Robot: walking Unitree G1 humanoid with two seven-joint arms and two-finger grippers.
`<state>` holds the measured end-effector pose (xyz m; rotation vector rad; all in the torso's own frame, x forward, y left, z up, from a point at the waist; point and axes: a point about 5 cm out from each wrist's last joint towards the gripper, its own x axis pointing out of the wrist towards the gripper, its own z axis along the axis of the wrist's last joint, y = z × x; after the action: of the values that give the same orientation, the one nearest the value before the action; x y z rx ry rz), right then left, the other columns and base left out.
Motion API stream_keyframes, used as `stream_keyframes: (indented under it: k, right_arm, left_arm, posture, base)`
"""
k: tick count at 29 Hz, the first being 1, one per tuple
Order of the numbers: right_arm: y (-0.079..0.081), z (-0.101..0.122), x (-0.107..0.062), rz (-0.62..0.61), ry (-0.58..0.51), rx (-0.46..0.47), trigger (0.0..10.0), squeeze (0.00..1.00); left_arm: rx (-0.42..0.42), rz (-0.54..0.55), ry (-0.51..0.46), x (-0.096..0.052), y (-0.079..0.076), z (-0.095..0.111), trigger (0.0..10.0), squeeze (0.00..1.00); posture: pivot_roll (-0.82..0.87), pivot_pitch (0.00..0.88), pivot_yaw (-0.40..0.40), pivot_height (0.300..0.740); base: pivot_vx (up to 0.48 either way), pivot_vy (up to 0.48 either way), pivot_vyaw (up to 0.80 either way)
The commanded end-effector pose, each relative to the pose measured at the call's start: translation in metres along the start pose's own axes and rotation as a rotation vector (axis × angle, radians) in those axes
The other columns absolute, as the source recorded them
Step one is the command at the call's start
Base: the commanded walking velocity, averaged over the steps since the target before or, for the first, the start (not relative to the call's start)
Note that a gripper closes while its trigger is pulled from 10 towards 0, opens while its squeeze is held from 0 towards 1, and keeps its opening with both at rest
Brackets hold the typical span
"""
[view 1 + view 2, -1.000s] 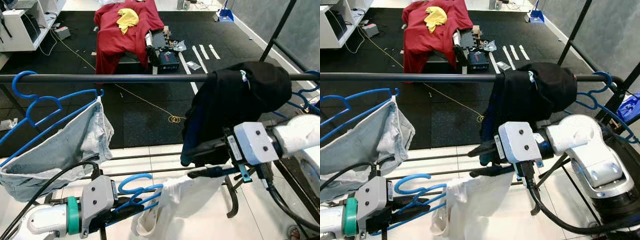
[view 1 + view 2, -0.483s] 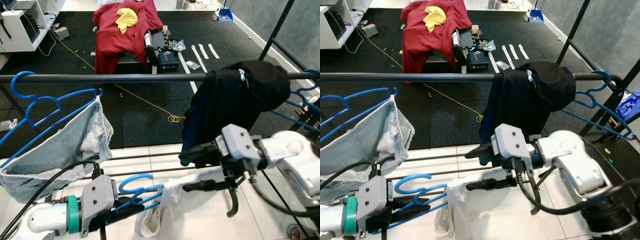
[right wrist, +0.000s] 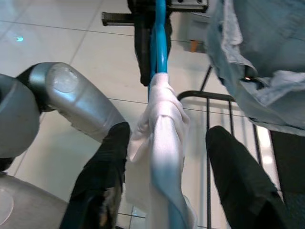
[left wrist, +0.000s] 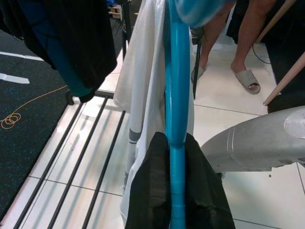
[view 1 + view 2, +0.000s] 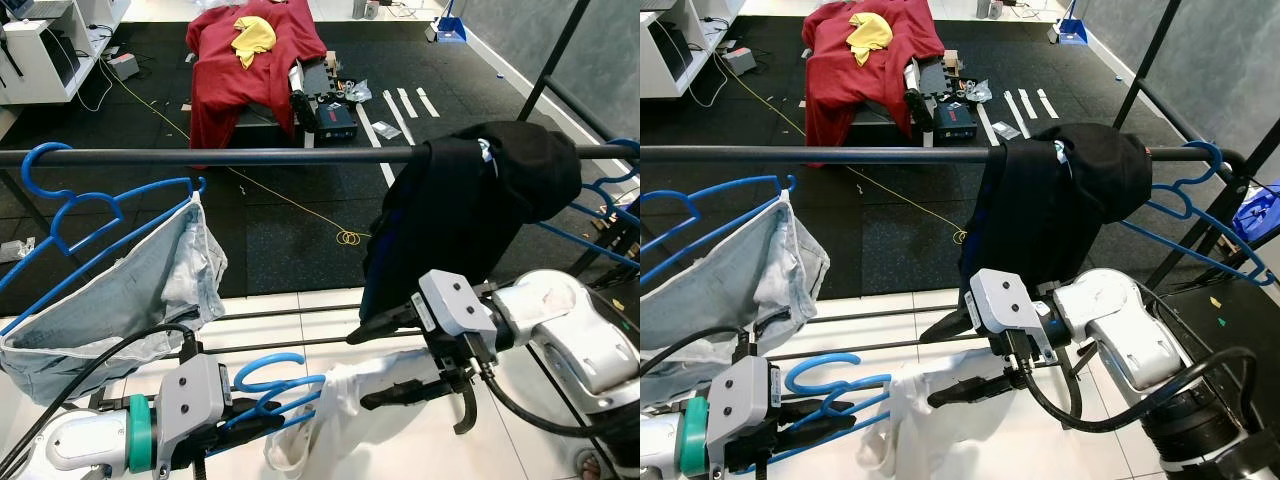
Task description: Hang hanger
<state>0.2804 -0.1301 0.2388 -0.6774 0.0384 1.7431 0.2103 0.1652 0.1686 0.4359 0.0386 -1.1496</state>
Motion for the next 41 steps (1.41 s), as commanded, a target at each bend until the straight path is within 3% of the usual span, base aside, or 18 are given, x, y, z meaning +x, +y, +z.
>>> stream_keyframes:
  k: [1,4,5,11,22,31,34,35,36,37,38,41]
  right_arm:
    - [0.002,-0.003,0.01,0.078,-0.013,0.018,0.5,0.0]
    - [0.002,-0.004,0.011,0.087,-0.012,0.02,0.5,0.0]
    - [0.003,-0.007,0.013,0.103,-0.005,0.022,0.0,0.0]
    - [0.012,-0.02,0.017,0.18,0.032,0.071,0.0,0.0]
    - [0.02,-0.023,0.02,0.234,0.026,0.121,0.0,0.0]
    - [0.017,-0.023,0.022,0.216,0.006,0.126,0.0,0.0]
    - [0.01,-0.021,0.021,0.128,-0.008,0.101,0.0,0.0]
    - [0.006,-0.021,0.02,0.082,-0.006,0.085,0.0,0.0]
    - [0.006,-0.021,0.02,0.082,-0.006,0.085,0.0,0.0]
    - [0.003,-0.021,0.019,0.039,-0.009,0.08,4.4,0.0]
    - [0.002,-0.021,0.018,0.008,-0.009,0.077,10.0,0.0]
    - [0.002,-0.021,0.016,-0.014,-0.005,0.074,10.0,0.0]
  left_arm:
    - [0.045,-0.046,-0.055,0.002,-0.007,0.013,10.0,0.0]
    - [0.047,-0.047,-0.055,0.002,-0.007,0.013,10.0,0.0]
    - [0.052,-0.048,-0.057,0.002,-0.007,0.015,10.0,0.0]
    - [0.081,-0.055,-0.077,0.003,-0.007,0.022,10.0,0.0]
    - [0.112,-0.07,-0.094,0.006,-0.006,0.027,10.0,0.0]
    - [0.132,-0.056,-0.108,0.009,-0.003,0.032,10.0,0.0]
    - [0.13,-0.031,-0.101,0.011,-0.001,0.031,10.0,0.02]
    - [0.106,-0.023,-0.108,0.012,0.0,0.031,10.0,1.0]
    - [0.106,-0.023,-0.108,0.012,0.0,0.031,10.0,1.0]
    - [0.084,-0.028,-0.116,0.012,0.0,0.032,10.0,1.0]
    - [0.068,-0.029,-0.125,0.012,0.001,0.033,10.0,1.0]
    - [0.054,-0.031,-0.133,0.011,0.001,0.034,10.0,1.0]
  posture:
    - [-0.1,0.177,0.016,0.74]
    - [-0.1,0.177,0.016,0.74]
    - [-0.1,0.176,0.011,0.74]
    - [-0.1,0.176,0.007,0.74]
    - [-0.11,0.181,0.01,0.74]
    - [-0.11,0.185,0.012,0.74]
    - [-0.11,0.185,0.012,0.74]
    - [-0.11,0.186,0.014,0.74]
    - [-0.11,0.186,0.014,0.74]
    - [-0.11,0.188,0.017,0.74]
    - [-0.11,0.188,0.017,0.74]
    - [-0.12,0.189,0.024,0.74]
  base:
    - [0.0,0.0,0.0]
    - [0.0,0.0,0.0]
    - [0.0,0.0,0.0]
    - [0.0,0.0,0.0]
    - [0.0,0.0,0.0]
    - [0.0,0.0,0.0]
    - [0.0,0.0,0.0]
    - [0.0,0.0,0.0]
    - [0.0,0.0,0.0]
    - [0.0,0.0,0.0]
    - [0.0,0.0,0.0]
    - [0.0,0.0,0.0]
